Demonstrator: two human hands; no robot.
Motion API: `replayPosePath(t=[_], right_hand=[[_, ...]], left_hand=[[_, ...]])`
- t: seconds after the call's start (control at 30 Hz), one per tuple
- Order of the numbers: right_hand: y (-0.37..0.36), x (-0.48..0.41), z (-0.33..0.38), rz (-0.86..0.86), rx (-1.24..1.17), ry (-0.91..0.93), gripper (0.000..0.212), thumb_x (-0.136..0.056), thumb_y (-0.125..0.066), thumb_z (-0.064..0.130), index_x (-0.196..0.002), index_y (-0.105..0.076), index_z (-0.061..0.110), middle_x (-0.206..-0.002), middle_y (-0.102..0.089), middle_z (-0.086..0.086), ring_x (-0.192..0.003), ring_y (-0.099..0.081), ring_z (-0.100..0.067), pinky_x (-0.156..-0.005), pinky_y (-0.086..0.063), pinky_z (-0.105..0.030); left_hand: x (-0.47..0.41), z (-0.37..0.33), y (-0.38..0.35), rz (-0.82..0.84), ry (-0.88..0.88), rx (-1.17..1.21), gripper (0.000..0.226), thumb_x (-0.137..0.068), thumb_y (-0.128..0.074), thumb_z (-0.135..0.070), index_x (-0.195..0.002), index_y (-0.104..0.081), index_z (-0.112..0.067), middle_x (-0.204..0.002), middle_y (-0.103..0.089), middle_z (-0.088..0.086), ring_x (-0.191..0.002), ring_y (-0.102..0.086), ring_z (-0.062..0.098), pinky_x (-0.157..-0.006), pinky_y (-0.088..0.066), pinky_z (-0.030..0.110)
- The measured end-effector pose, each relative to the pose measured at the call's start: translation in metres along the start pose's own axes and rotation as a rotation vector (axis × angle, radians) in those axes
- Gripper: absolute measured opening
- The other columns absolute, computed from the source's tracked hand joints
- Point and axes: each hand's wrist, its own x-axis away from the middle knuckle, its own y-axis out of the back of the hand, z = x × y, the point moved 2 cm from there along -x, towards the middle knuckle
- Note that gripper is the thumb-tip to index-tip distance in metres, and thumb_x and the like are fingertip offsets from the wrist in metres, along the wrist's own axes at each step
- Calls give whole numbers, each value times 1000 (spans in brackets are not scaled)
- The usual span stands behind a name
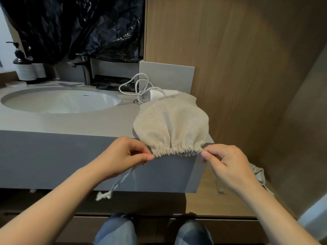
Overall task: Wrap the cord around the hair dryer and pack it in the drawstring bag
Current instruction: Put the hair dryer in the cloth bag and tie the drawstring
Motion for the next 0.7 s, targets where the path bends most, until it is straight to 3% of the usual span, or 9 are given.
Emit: replayPosePath(t=[0.23, 0.33, 0.47, 0.6, 0.7], right_hand=[[15, 1, -11, -65, 143, 35, 28, -94, -54, 31, -67, -61, 35, -67, -63, 18, -69, -56, -1, -78, -37, -30], [23, 1, -15, -99, 160, 25, 24, -91, -52, 31, -68, -55, 40, -68, -62, 20, -69, -56, -3, -76, -36, -31], [17, -3, -19, -40, 124, -20, 34, -94, -56, 26, -63, -52, 38, -66, -60, 21, -71, -52, 1, -72, -33, -29], [7, 7, -19, 38, -70, -112, 31, -94, -53, 26, -65, -57, 37, -67, -62, 15, -78, -56, -3, -63, -40, -26], [5, 14, -16, 50, -234, -186, 26, -95, -52, 26, -72, -64, 30, -75, -64, 15, -83, -59, -3, -68, -45, -21]], left_hand=[[-4, 3, 12, -1, -111, -114, 13, -83, -69, -34, -73, -73, -26, -72, -68, -16, -71, -65, 6, -65, -48, 14], [-2, 7, 23, -67, -160, -131, 14, -83, -64, -42, -73, -69, -34, -75, -67, -17, -73, -65, 5, -67, -47, 10], [-1, 13, 19, -80, -136, -126, 28, -79, -55, -54, -70, -69, -31, -78, -67, -19, -74, -65, 2, -69, -47, 10], [4, 15, 8, -57, -44, -79, 15, -84, -66, -40, -72, -70, -32, -71, -69, -17, -73, -66, 4, -67, -48, 12], [6, 13, -6, -17, -1, -44, 12, -87, -68, -28, -76, -71, -30, -74, -70, -14, -75, -66, 6, -67, -49, 16]])
